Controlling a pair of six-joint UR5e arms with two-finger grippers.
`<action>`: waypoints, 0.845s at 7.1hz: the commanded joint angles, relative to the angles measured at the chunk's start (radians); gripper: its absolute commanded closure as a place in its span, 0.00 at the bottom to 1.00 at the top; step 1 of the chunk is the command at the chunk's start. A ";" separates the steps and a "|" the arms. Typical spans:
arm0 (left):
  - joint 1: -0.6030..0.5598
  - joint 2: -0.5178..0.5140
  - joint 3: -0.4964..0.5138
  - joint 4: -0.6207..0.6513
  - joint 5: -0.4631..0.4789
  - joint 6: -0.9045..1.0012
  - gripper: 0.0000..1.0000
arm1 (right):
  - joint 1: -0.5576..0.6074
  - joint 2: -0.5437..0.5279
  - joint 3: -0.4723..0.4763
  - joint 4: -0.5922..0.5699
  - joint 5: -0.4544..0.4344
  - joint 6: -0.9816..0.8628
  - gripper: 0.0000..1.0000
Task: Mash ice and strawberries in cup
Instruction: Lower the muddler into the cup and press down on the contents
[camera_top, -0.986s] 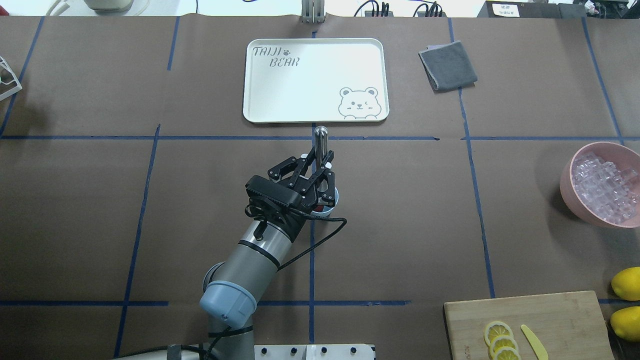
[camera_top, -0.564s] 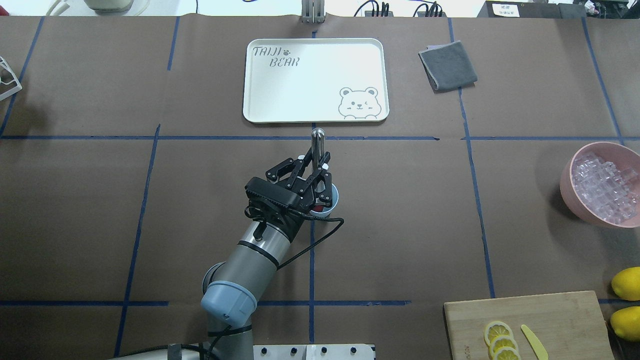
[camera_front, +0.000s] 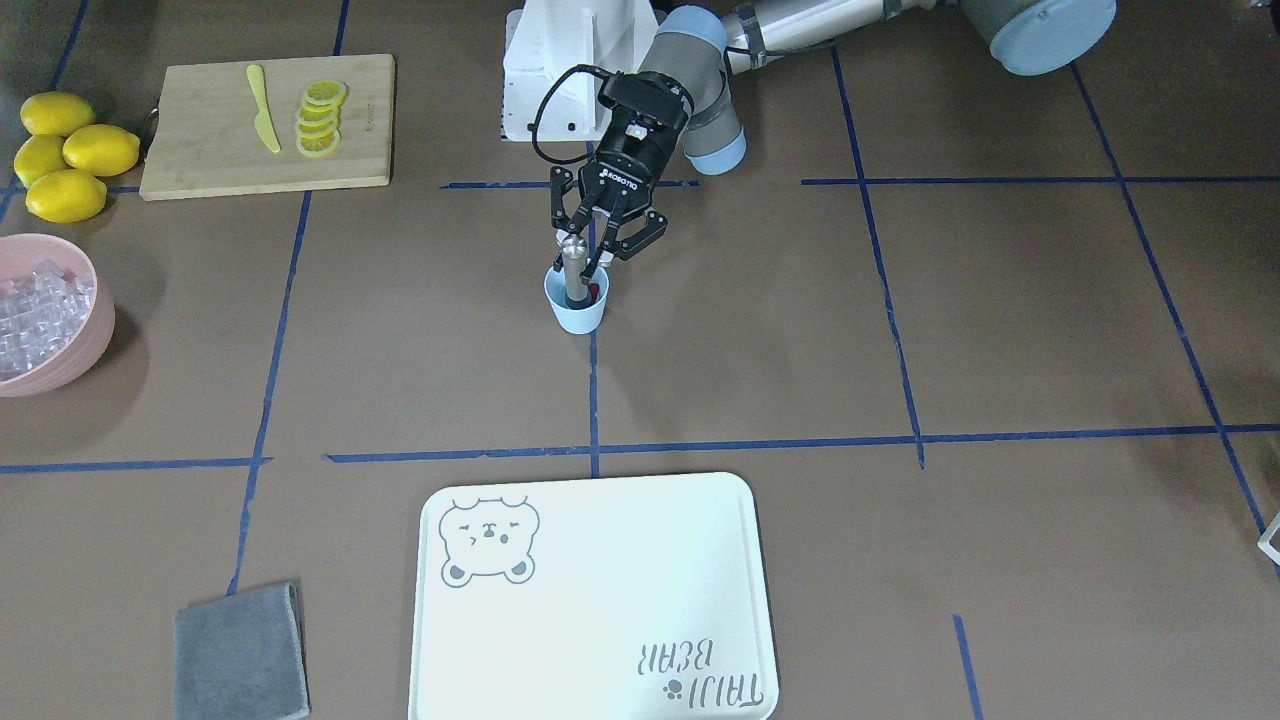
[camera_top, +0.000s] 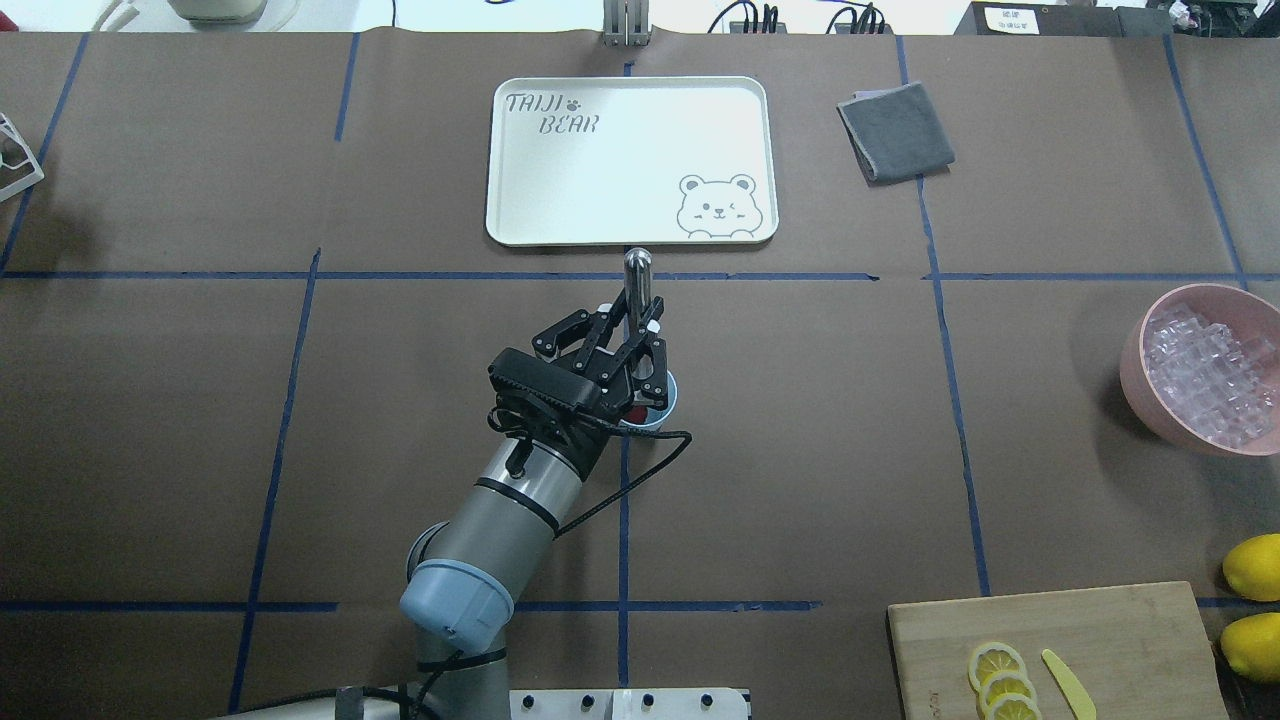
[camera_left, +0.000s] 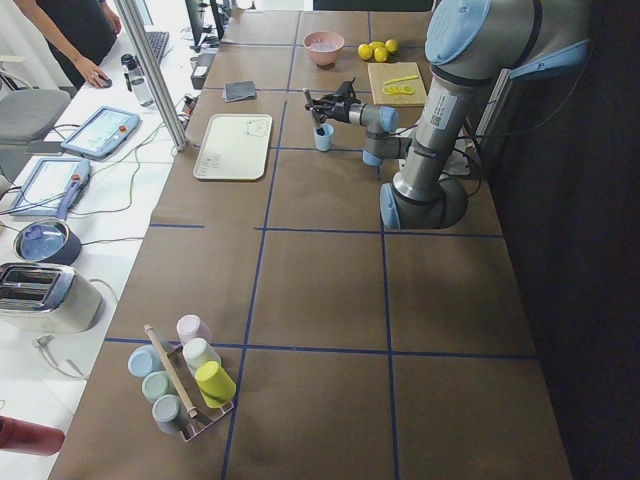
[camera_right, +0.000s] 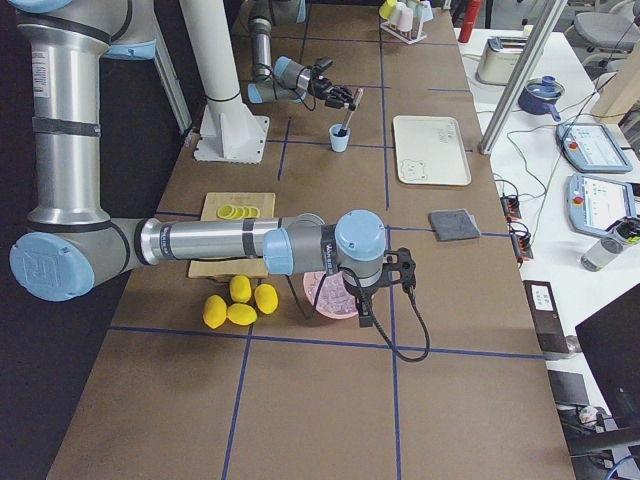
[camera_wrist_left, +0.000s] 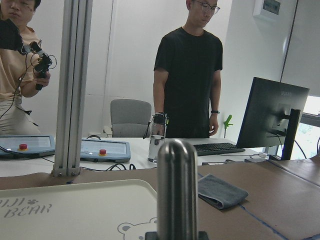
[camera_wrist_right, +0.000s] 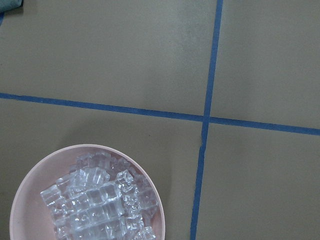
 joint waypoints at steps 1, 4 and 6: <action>-0.006 0.013 -0.121 0.010 -0.012 0.066 1.00 | 0.000 -0.001 -0.014 0.002 0.000 -0.010 0.01; -0.049 0.058 -0.336 0.061 -0.108 0.080 1.00 | 0.000 0.017 -0.036 0.005 0.006 -0.010 0.00; -0.172 0.120 -0.378 0.099 -0.239 -0.092 1.00 | 0.001 0.034 -0.036 0.003 0.000 -0.010 0.00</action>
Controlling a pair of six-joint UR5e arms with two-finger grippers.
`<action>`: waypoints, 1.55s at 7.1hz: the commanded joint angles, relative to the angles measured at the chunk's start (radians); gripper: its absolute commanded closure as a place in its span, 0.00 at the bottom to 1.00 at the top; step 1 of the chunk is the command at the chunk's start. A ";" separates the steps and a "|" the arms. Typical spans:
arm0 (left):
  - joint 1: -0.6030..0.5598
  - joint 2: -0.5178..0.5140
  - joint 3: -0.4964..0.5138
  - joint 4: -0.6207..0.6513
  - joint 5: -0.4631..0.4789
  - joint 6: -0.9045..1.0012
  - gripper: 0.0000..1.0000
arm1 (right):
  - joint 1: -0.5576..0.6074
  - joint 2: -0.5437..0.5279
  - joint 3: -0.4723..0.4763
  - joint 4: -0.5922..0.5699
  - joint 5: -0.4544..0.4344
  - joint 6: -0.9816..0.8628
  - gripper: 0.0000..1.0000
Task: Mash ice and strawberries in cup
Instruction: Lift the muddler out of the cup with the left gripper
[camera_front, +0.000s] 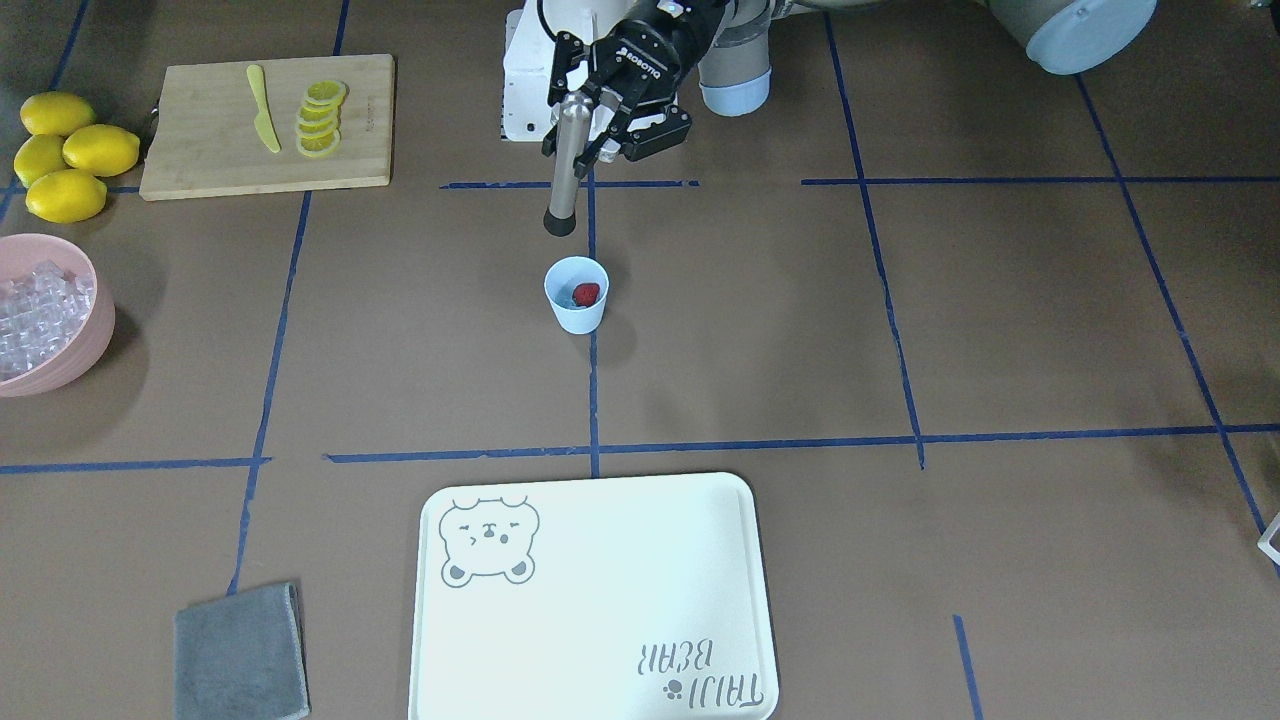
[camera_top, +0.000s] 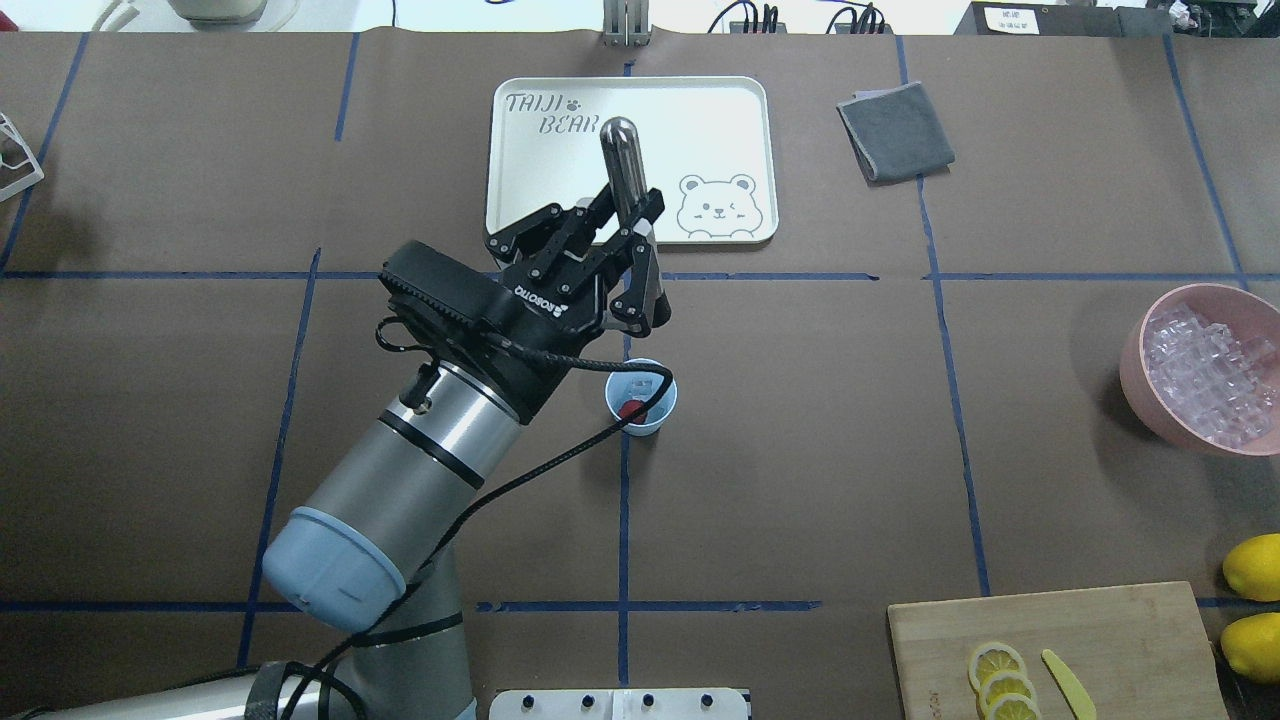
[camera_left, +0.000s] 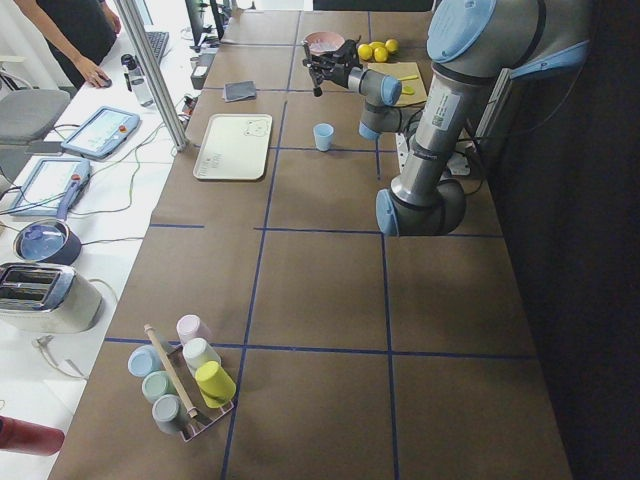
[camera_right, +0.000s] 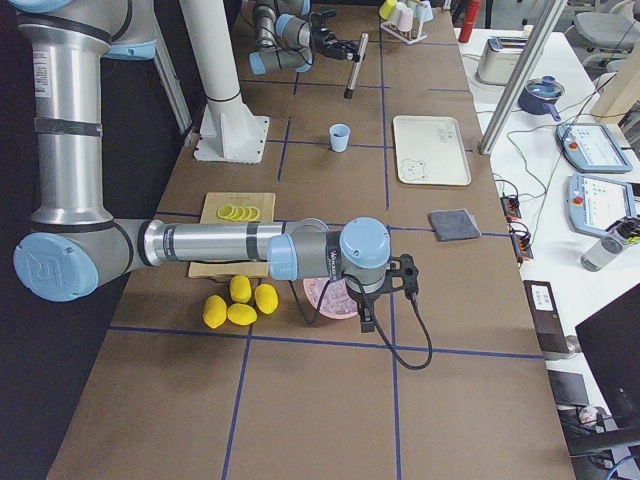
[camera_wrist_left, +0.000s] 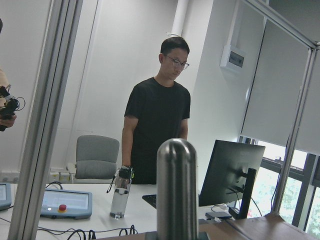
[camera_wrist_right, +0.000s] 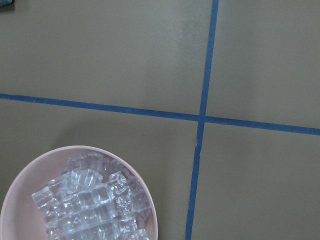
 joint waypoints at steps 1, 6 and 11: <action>-0.128 0.116 -0.038 0.020 -0.182 -0.203 1.00 | 0.001 0.016 0.005 -0.001 0.001 0.000 0.00; -0.554 0.417 -0.134 0.333 -0.886 -0.611 1.00 | 0.001 0.017 0.014 0.007 0.009 0.006 0.00; -0.746 0.690 -0.125 0.534 -1.370 -0.699 1.00 | -0.003 0.023 0.011 0.004 0.017 0.011 0.00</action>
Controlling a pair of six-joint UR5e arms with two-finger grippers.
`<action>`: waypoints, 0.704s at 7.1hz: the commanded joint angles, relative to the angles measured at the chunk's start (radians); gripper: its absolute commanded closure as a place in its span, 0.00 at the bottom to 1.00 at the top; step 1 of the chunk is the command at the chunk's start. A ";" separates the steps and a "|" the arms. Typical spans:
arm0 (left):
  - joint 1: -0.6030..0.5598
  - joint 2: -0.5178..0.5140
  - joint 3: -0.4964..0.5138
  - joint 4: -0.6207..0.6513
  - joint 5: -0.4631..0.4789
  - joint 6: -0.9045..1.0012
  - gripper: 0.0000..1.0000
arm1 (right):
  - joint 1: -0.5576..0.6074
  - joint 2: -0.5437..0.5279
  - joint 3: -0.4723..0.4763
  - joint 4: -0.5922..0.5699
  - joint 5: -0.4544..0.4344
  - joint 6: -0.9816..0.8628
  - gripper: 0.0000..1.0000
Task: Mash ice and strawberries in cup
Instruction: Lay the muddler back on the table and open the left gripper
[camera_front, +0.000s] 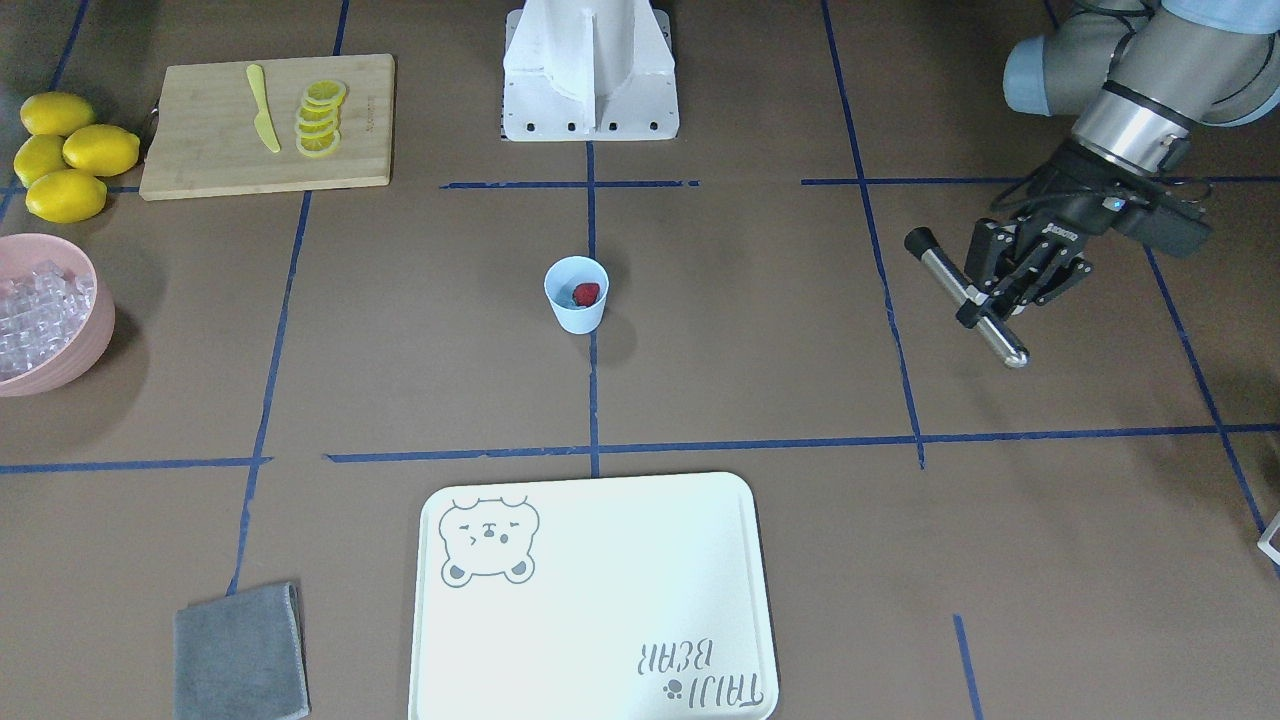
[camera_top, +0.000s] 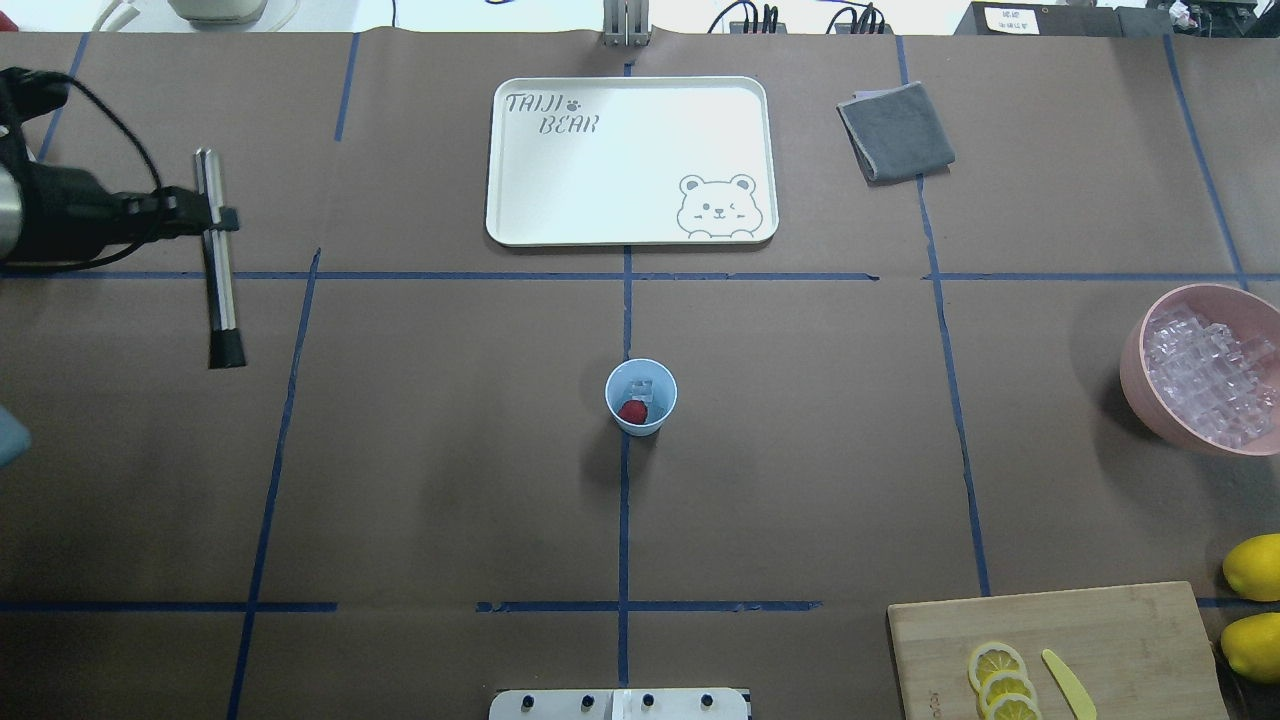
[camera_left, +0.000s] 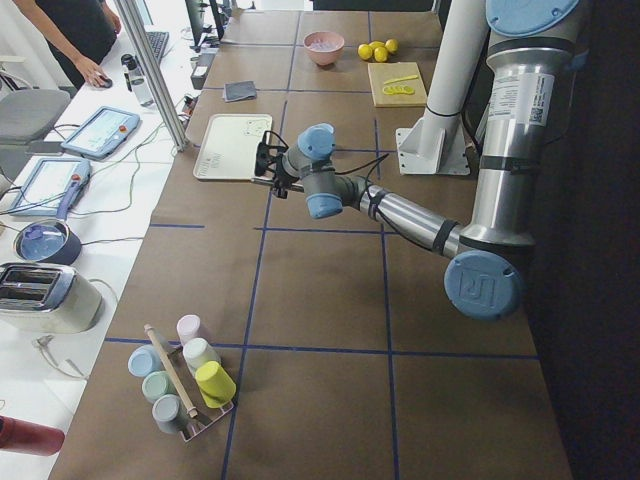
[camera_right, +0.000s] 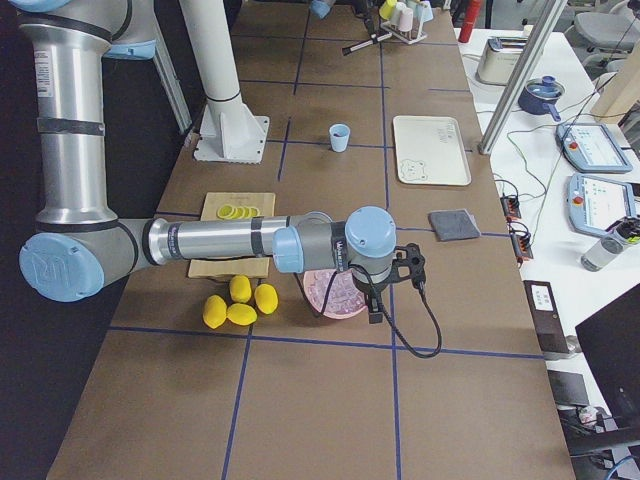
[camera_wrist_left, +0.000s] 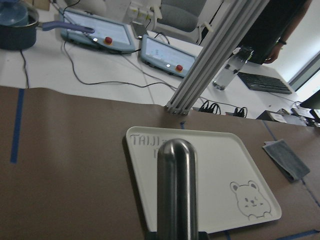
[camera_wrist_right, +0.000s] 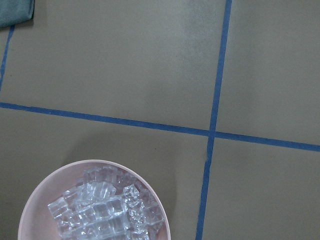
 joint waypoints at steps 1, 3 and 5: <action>-0.098 0.121 0.032 0.012 -0.168 0.008 1.00 | -0.008 0.003 -0.001 0.003 -0.009 0.000 0.00; -0.102 0.193 0.043 0.122 -0.163 0.186 1.00 | -0.008 0.002 -0.002 0.003 -0.012 0.000 0.00; -0.114 0.221 0.130 0.170 -0.156 0.490 1.00 | -0.008 0.002 -0.010 0.006 -0.012 0.000 0.00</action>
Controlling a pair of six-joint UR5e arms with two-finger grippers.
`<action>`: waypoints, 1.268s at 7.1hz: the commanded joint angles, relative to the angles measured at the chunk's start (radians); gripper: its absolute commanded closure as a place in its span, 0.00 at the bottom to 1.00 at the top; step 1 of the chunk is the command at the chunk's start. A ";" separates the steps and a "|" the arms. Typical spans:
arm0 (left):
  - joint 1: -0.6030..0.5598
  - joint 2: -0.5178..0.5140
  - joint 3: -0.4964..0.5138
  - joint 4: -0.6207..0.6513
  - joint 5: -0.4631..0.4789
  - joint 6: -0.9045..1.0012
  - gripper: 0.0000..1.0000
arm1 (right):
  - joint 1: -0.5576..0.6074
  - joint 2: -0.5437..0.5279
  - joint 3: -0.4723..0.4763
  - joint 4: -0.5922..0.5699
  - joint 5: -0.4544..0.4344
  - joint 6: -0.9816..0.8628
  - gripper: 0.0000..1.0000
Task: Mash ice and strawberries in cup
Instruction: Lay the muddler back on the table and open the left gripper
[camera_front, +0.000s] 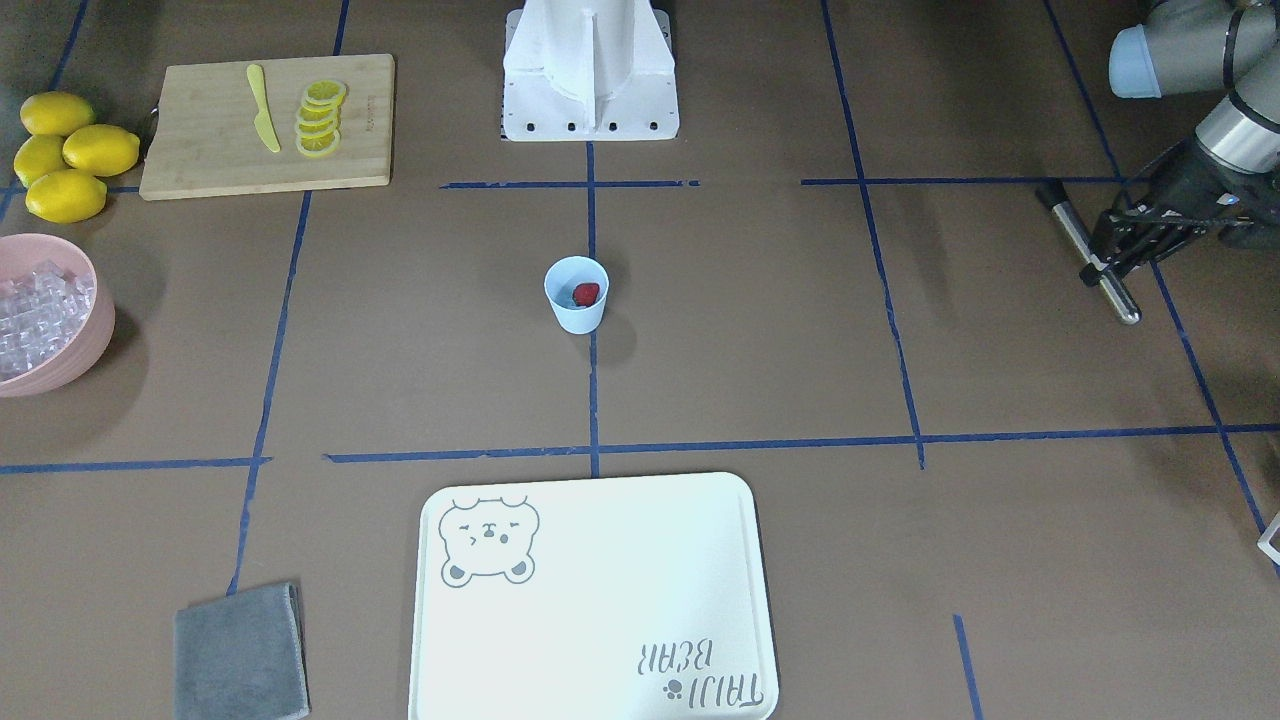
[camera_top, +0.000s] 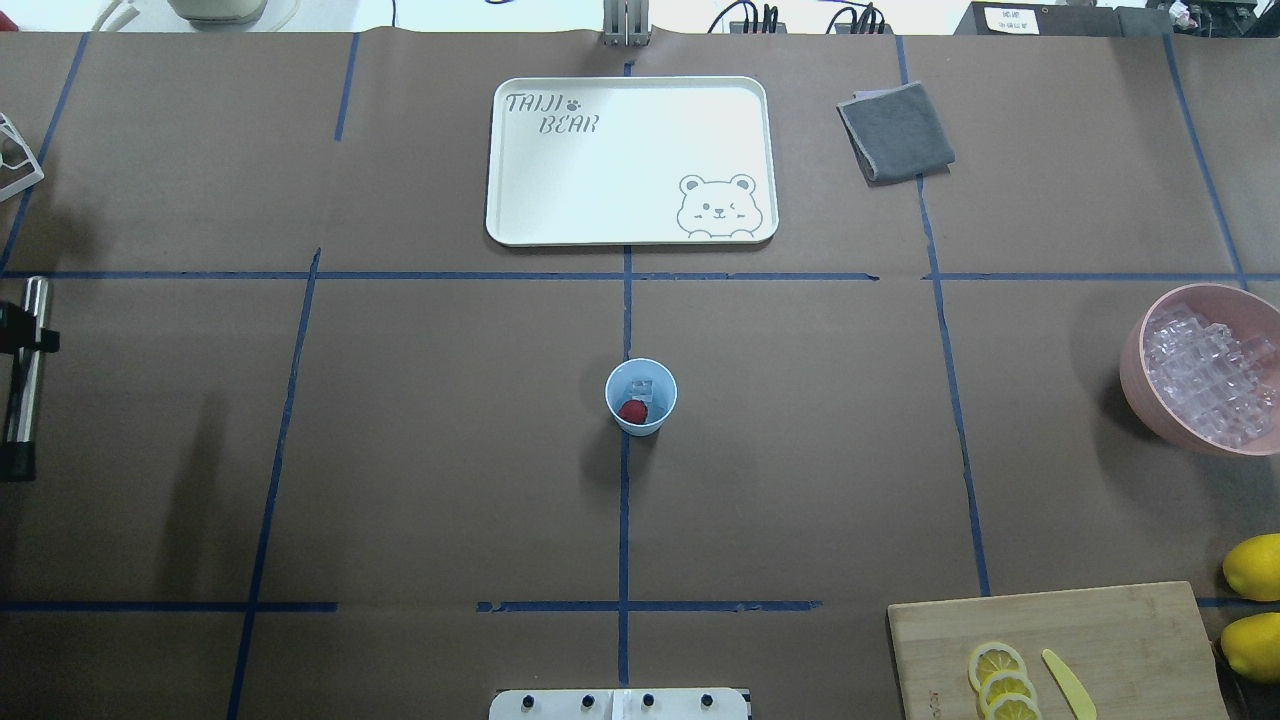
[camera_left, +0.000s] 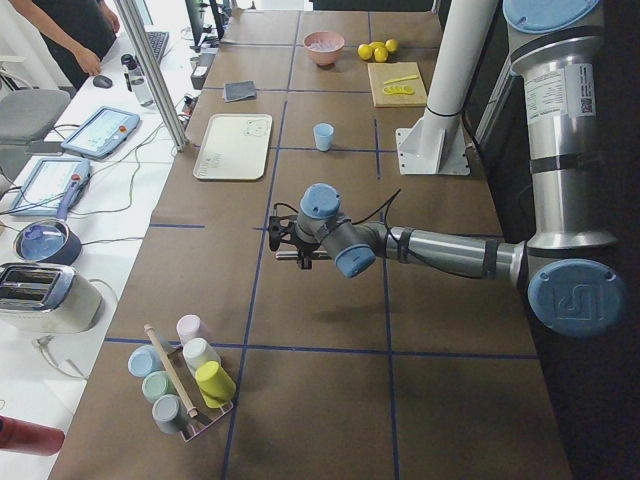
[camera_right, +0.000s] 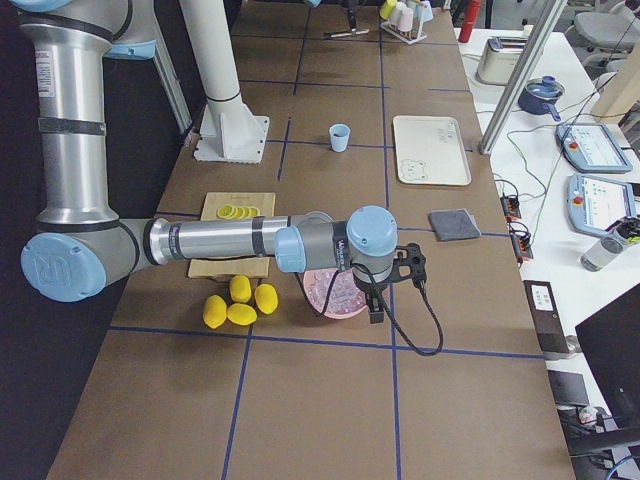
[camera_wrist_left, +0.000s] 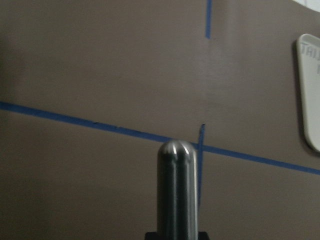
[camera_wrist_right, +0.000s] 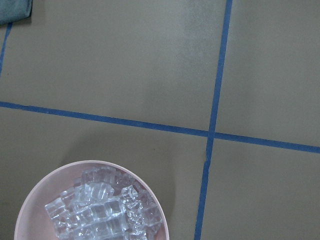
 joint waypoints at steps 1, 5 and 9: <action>-0.008 0.014 0.101 0.028 0.032 0.244 1.00 | 0.000 -0.002 0.000 0.002 0.001 -0.001 0.00; 0.002 -0.008 0.221 0.033 0.091 0.319 1.00 | 0.000 -0.002 -0.003 0.002 0.000 -0.002 0.00; 0.001 -0.042 0.242 0.057 0.143 0.317 1.00 | -0.005 0.000 -0.005 0.002 -0.007 -0.002 0.00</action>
